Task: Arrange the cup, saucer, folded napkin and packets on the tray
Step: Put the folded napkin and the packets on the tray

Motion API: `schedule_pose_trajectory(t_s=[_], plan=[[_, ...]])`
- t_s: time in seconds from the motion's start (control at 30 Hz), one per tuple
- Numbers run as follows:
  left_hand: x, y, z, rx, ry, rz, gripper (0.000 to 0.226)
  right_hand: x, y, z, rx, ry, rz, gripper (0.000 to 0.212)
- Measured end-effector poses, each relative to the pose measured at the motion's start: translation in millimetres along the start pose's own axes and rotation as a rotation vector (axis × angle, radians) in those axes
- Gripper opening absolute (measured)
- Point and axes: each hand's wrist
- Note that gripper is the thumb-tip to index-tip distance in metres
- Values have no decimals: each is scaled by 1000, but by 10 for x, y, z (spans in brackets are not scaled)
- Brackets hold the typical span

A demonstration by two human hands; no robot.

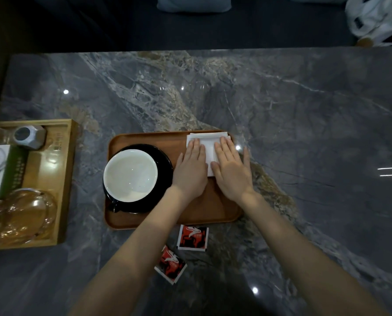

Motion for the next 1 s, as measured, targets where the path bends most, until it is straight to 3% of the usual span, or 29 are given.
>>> schedule_pose_trajectory(t_s=[0.1, 0.27, 0.43, 0.57, 0.67, 0.8, 1.0], plan=[[180, -143, -13, -41, -63, -22, 43, 179, -126, 26, 54, 160, -29, 42], [231, -653, -13, -126, -190, -206, 32, 318, -544, 131, 168, 328, -173, 22], [-1, -1254, 166, -223, -278, -275, 18, 153, -978, 244, 199, 416, -66, 13], [-392, -1614, 301, -124, -342, -264, 12, -170, -1244, 346, 175, 392, 74, 14], [-734, -1790, 394, -12, -354, -265, 19, -401, -1346, 400, 148, 308, 94, 23], [-1061, -1935, 449, 134, -319, -249, 45, -626, -1409, 416, 133, 214, 85, 39], [-1226, -2061, 358, 159, -283, -342, 52, -739, -1420, 420, 146, 176, 51, 48]])
Point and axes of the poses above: each hand's wrist, its own y-axis towards the middle knuckle, its own x-axis out of the back of the hand, z = x × y, and after that the axes turned 14 degrees about z, right-handed
